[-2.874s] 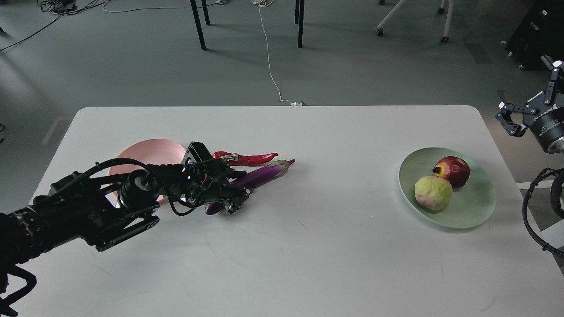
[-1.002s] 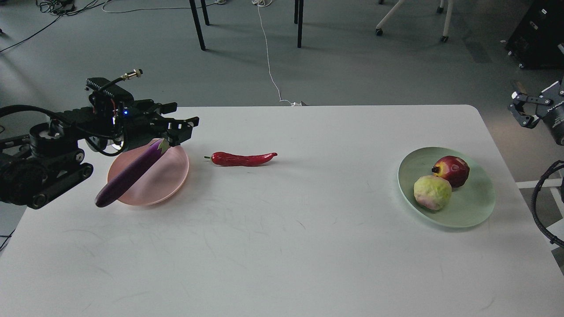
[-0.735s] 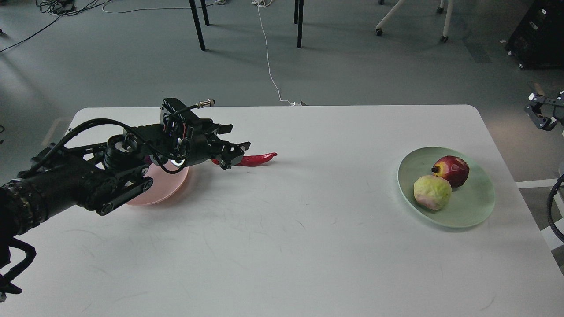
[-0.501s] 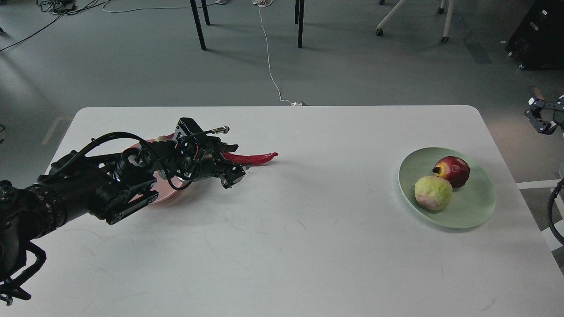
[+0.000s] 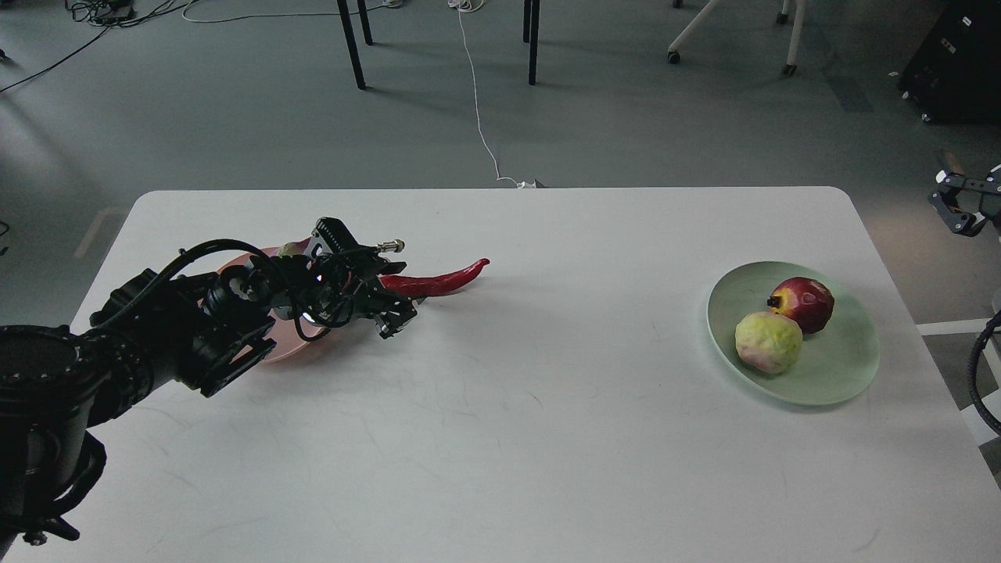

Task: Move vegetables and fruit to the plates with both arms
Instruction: 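Move the left gripper to the red chili pepper and grasp it, then place the chili pepper on the pink plate beside the eggplant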

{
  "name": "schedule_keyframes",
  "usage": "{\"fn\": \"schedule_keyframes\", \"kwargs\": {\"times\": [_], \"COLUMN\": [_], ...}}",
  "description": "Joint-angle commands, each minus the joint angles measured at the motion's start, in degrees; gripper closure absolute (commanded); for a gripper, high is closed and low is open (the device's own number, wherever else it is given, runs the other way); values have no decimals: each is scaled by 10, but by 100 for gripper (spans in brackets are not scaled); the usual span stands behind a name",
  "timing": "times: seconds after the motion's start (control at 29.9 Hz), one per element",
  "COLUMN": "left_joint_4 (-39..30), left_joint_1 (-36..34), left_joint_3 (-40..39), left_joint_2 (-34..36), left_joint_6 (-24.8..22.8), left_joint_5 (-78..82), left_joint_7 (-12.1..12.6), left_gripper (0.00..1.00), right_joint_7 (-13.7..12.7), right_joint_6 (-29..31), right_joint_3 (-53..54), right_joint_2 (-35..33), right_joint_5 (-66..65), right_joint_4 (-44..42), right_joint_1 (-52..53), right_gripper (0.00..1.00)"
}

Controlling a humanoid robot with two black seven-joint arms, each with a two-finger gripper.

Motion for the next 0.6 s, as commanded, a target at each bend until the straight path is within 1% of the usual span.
{"fn": "schedule_keyframes", "kwargs": {"times": [0.0,0.07,0.1,0.2,0.23,0.3,0.4,0.57], "left_joint_4": [22,22,21,20,20,20,14,12], "left_joint_1": [0,0,1,0,-1,-1,-3,-10], "left_joint_3": [4,4,4,4,4,4,-6,-4], "left_joint_2": [-13,-14,-14,-15,-15,-15,-13,5], "left_joint_6": [1,2,2,1,1,1,0,-1], "left_joint_5": [-3,-3,-3,-3,-3,-4,-14,-124], "left_joint_7": [-2,-3,-6,-34,-34,-34,-34,-34], "left_gripper": [44,50,56,73,78,85,89,91], "right_joint_7": [0,0,0,0,0,0,0,0], "right_joint_6": [0,0,0,0,0,0,0,0], "right_joint_3": [1,0,1,0,0,1,0,1], "right_joint_2": [-1,-1,-1,-1,-1,-1,-1,-2], "right_joint_5": [0,0,0,0,0,0,0,0], "right_joint_4": [0,0,0,-1,-1,-1,-1,-1], "right_joint_1": [0,0,0,0,0,0,0,0], "right_gripper": [1,1,1,1,1,1,1,1]}}
